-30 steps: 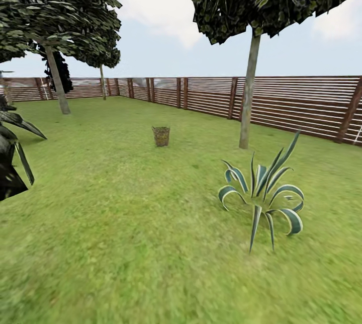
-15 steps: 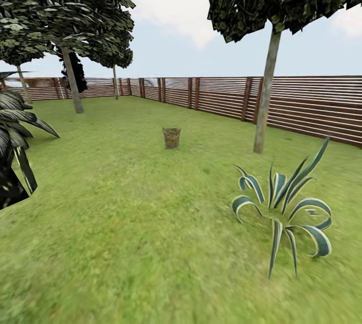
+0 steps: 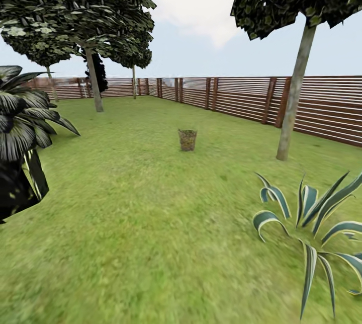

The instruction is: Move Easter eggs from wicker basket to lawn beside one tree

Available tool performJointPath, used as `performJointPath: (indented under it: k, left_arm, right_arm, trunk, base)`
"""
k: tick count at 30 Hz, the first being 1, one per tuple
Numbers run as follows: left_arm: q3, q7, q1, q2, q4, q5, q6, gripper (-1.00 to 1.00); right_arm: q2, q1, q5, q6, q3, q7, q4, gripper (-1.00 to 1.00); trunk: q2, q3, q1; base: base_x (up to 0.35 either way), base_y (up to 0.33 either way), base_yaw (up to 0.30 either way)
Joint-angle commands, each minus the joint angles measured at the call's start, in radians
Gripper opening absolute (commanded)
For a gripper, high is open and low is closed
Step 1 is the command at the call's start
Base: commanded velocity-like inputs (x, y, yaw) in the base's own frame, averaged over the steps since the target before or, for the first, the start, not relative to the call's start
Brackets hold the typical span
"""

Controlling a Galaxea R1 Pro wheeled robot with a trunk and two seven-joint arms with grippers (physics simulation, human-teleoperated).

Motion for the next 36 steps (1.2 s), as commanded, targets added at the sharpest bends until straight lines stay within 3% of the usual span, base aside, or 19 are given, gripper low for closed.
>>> performJointPath:
  k: [1,19,36]
  left_arm:
    - [0.000,-0.001,0.000,0.000,-0.002,0.000,0.000,1.00]
    - [0.000,-0.001,0.000,0.000,-0.002,0.000,0.000,1.00]
    - [0.000,-0.001,0.000,0.000,-0.002,0.000,0.000,1.00]
  right_arm:
    - [0.000,0.000,0.000,0.000,0.000,0.000,0.000,1.00]
    - [-0.002,0.000,0.001,0.000,0.000,0.001,0.000,1.00]
    - [-0.002,0.000,0.000,-0.001,-0.001,-0.001,0.000,1.00]
  trunk:
    - [0.000,-0.001,0.001]
    - [0.000,-0.001,0.001]
    - [0.000,-0.001,0.001]
  base:
    - [0.344,0.000,0.132]
    - [0.344,0.000,0.023]
    - [0.344,0.000,0.250]
